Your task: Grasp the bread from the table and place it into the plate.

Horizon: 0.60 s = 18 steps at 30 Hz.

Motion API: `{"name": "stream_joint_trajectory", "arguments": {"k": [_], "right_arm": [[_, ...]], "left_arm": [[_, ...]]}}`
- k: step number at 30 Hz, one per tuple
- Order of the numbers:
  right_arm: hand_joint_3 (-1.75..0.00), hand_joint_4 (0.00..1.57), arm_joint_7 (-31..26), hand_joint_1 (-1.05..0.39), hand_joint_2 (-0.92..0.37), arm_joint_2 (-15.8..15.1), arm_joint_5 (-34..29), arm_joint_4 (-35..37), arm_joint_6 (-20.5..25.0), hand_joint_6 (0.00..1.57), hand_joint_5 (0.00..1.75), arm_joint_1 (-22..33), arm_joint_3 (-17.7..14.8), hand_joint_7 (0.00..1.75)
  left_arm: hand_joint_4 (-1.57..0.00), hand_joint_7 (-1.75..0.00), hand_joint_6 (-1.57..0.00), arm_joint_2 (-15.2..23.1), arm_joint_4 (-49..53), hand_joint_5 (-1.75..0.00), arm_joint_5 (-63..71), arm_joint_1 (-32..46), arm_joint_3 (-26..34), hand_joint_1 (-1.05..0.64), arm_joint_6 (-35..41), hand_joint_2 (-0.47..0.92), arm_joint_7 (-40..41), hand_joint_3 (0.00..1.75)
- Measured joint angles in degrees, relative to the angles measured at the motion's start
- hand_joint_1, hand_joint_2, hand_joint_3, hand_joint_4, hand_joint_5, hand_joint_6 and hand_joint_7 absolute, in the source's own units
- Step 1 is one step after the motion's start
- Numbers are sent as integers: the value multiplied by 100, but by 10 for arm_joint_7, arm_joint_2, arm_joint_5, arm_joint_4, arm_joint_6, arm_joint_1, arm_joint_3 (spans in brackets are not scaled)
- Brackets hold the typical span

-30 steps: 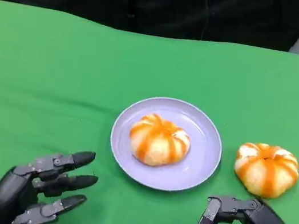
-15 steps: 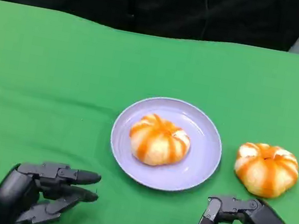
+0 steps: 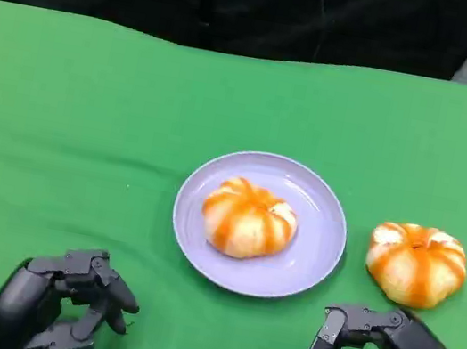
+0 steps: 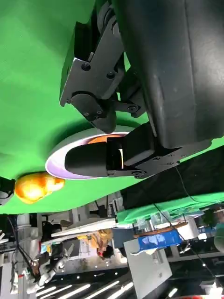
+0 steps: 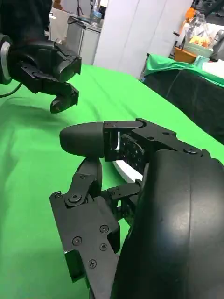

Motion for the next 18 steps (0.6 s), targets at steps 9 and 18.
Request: {"name": "stream_joint_trajectory", "arguments": {"k": [9,18], "right_arm": [[-75,74,0,-8,-77,0,0,0,0,80,162,0,0,113],[-75,74,-4,-8,-76,0,0,-1,0,81,163,0,0,113]], "left_arm": [[-80,-123,-88,0,0,-156,-1,0,-9,1,-8,62,-2,100],[-80,-124,-88,0,-6,-156,0,3,-12,2,-8,58,-1,105]]}}
